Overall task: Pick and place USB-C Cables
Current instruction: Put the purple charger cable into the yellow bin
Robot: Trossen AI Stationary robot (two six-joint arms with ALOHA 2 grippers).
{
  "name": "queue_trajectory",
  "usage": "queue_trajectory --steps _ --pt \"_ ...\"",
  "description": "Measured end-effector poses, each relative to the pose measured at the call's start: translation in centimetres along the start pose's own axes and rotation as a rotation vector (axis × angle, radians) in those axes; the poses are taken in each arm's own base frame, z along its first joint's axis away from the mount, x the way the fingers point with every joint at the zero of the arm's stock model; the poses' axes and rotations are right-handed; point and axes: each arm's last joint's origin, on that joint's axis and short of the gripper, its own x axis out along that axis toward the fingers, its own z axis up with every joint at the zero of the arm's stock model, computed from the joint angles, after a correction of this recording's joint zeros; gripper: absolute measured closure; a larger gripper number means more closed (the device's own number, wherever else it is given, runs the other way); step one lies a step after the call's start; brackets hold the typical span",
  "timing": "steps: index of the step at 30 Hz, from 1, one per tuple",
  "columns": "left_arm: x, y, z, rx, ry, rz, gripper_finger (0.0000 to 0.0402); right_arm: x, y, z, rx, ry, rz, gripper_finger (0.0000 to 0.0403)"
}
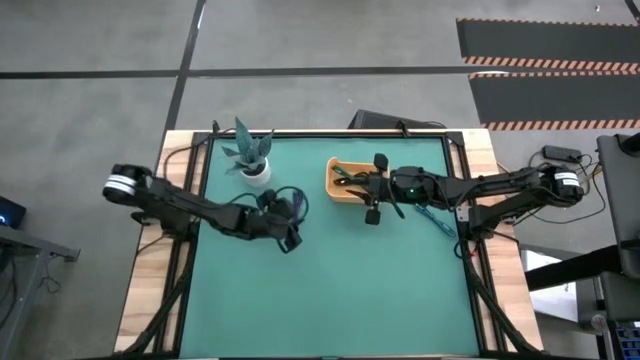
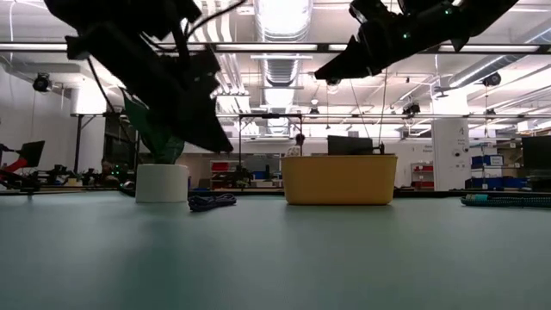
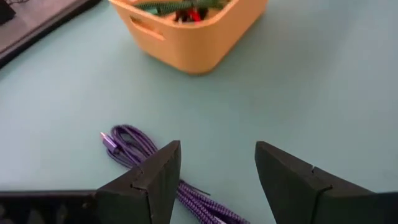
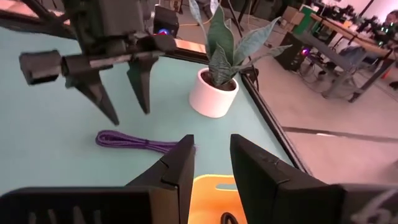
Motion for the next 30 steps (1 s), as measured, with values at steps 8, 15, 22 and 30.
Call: queue_trajectory --steps 8,15,22,30 --pt "2.7 -0.8 -2.9 0.143 0.114 0.05 0.021 -0.2 -0.1 0.3 -0.075 -0.011 -0.004 0.0307" --pt "3.3 -0.7 -3.3 0.043 0.115 0.095 0.021 -0.2 -0.1 0.2 -0.106 -0.007 -0.004 0.0307" --pt "3.5 -0.4 -3.2 -0.067 0.054 0.189 0.021 -0.2 -0.1 0.1 -0.114 0.003 -0.001 0.0307" --pt "4.7 -0.6 -4.4 -0.132 0.073 0.213 0.021 -0.2 -0.1 0.1 -0.115 0.005 0.0 0.0307"
